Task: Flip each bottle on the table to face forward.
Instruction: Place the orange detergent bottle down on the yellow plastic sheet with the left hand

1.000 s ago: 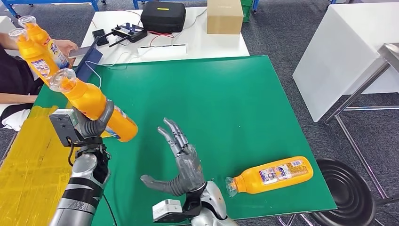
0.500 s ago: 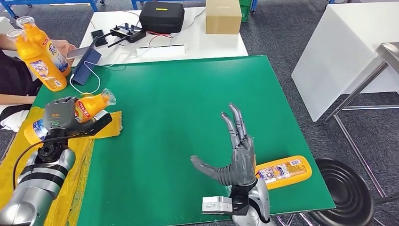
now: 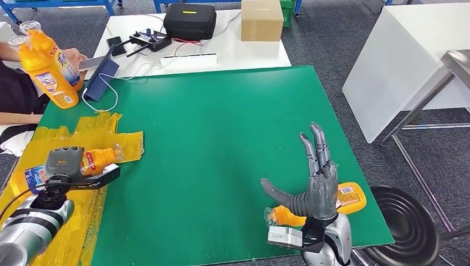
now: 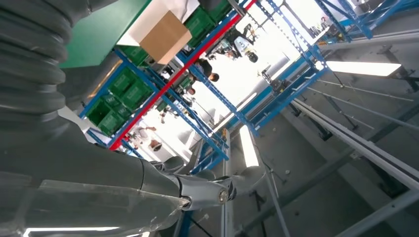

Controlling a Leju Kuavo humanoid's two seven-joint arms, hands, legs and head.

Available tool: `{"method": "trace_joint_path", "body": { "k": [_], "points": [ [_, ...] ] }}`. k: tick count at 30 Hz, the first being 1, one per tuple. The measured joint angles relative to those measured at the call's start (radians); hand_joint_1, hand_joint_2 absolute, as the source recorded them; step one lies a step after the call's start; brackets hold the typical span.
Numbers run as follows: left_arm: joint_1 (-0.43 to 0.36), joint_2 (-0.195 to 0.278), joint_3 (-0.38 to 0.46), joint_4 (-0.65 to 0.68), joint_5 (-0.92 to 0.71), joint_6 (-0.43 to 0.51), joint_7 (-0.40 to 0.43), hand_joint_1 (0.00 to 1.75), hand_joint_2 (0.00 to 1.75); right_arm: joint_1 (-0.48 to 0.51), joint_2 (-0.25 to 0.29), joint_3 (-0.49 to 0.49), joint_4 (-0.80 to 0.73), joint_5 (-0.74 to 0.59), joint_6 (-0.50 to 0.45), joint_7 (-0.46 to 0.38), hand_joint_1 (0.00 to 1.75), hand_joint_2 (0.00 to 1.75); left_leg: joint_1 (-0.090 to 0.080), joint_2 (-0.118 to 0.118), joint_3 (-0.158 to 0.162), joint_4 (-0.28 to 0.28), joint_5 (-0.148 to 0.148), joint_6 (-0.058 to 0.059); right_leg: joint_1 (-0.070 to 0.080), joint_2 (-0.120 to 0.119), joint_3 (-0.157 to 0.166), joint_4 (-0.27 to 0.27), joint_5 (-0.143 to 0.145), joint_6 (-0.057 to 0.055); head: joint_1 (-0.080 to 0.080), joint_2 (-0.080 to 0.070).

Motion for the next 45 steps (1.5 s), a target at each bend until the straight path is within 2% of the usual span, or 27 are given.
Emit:
{"method": "trace_joint_path", "body": {
  "k": [1, 5, 6, 11, 15, 20, 24, 28, 33, 36, 39, 42, 45],
  "points": [
    [-0.004, 0.001, -0.006, 0.01, 0.0, -0.001, -0.001, 1.71, 1.75, 0.002, -0.002, -0.003, -0.003, 0.0, 0.0, 0.0, 0.0, 1.75, 0.0, 0.0, 0.001, 0.0, 0.0, 0.0, 0.0, 0.0, 0.001, 0.0, 0.0, 0.0, 0.0, 0.0],
    [-0.012, -0.001, -0.008, 0.035, 0.02, -0.003, -0.034, 0.04, 1.75, 0.008, -0.011, -0.014, -0.008, 0.01, 0.005, 0.007, 0.0, 1.75, 0.0, 0.0, 0.004, 0.0, 0.0, -0.001, 0.0, 0.0, 0.003, 0.0, 0.0, 0.0, 0.0, 0.0],
    [-0.011, -0.005, -0.001, 0.039, 0.035, -0.001, -0.054, 0.0, 1.75, 0.009, -0.015, -0.016, -0.008, 0.018, 0.012, 0.013, 0.0, 1.75, 0.0, 0.0, 0.005, 0.0, 0.0, -0.001, 0.0, 0.0, 0.004, 0.0, 0.0, 0.0, 0.0, 0.0],
    [0.006, -0.053, 0.085, 0.053, 0.124, 0.029, -0.173, 0.0, 1.75, 0.01, -0.065, -0.02, -0.001, 0.108, 0.116, 0.09, 0.0, 1.75, 0.0, -0.004, 0.009, 0.0, 0.0, 0.0, 0.0, -0.003, 0.008, 0.0, -0.001, 0.0, 0.0, 0.0],
    [0.022, -0.102, 0.175, 0.053, 0.217, 0.052, -0.276, 0.0, 1.75, 0.01, -0.157, -0.036, 0.011, 0.137, 0.243, 0.116, 0.0, 1.75, -0.003, -0.008, 0.009, 0.0, 0.002, 0.002, -0.001, -0.008, 0.01, 0.0, -0.002, 0.003, 0.0, 0.0],
    [0.047, -0.166, 0.306, 0.018, 0.353, 0.094, -0.418, 0.0, 1.75, 0.022, -0.274, -0.071, 0.005, 0.169, 0.334, 0.115, 0.0, 1.75, -0.006, -0.008, 0.007, 0.0, 0.002, 0.004, -0.003, -0.009, 0.008, 0.0, -0.001, 0.005, 0.0, 0.0],
    [0.066, -0.213, 0.393, -0.053, 0.476, 0.09, -0.514, 0.0, 1.75, 0.047, -0.365, -0.107, -0.031, 0.159, 0.411, 0.097, 0.0, 1.75, -0.007, -0.008, 0.005, 0.001, 0.002, 0.004, -0.003, -0.008, 0.005, 0.0, 0.0, 0.006, 0.0, 0.0],
    [0.072, -0.248, 0.453, -0.135, 0.536, 0.084, -0.542, 0.0, 1.75, 0.085, -0.46, -0.153, -0.083, 0.128, 0.484, 0.078, 0.0, 1.75, -0.007, -0.008, 0.002, 0.001, 0.002, 0.004, -0.003, -0.008, 0.003, 0.0, 0.0, 0.006, 0.0, 0.0],
    [0.089, -0.279, 0.484, -0.224, 0.556, 0.096, -0.543, 0.0, 1.75, 0.169, -0.598, -0.276, -0.174, 0.051, 0.573, 0.061, 0.0, 1.75, -0.007, -0.008, 0.0, 0.001, 0.001, 0.005, -0.003, -0.008, 0.0, 0.0, 0.0, 0.006, 0.0, 0.0],
    [0.101, -0.294, 0.489, -0.266, 0.577, 0.115, -0.56, 0.0, 1.75, 0.216, -0.653, -0.348, -0.224, 0.006, 0.617, 0.049, 0.0, 1.75, -0.007, -0.007, 0.0, 0.001, 0.001, 0.006, -0.003, -0.007, -0.001, -0.001, 0.0, 0.006, 0.0, 0.0],
    [0.12, -0.309, 0.49, -0.313, 0.613, 0.124, -0.591, 0.0, 1.75, 0.297, -0.705, -0.442, -0.296, -0.097, 0.688, 0.033, 0.0, 1.75, -0.007, -0.007, -0.001, 0.001, 0.001, 0.006, -0.003, -0.008, -0.001, -0.001, -0.001, 0.006, 0.0, 0.0],
    [0.146, -0.327, 0.489, -0.374, 0.646, 0.119, -0.609, 0.0, 1.75, 0.39, -0.736, -0.578, -0.381, -0.19, 0.782, 0.017, 0.0, 1.75, -0.007, -0.007, -0.002, 0.001, 0.0, 0.006, -0.003, -0.008, -0.002, -0.001, -0.001, 0.006, 0.0, 0.0],
    [0.17, -0.344, 0.483, -0.432, 0.669, 0.107, -0.613, 0.0, 1.75, 0.464, -0.739, -0.698, -0.446, -0.212, 0.848, 0.015, 0.0, 1.75, -0.007, -0.006, -0.002, 0.001, -0.001, 0.008, -0.003, -0.007, -0.002, -0.001, -0.001, 0.006, 0.0, 0.0]
  ]
}}
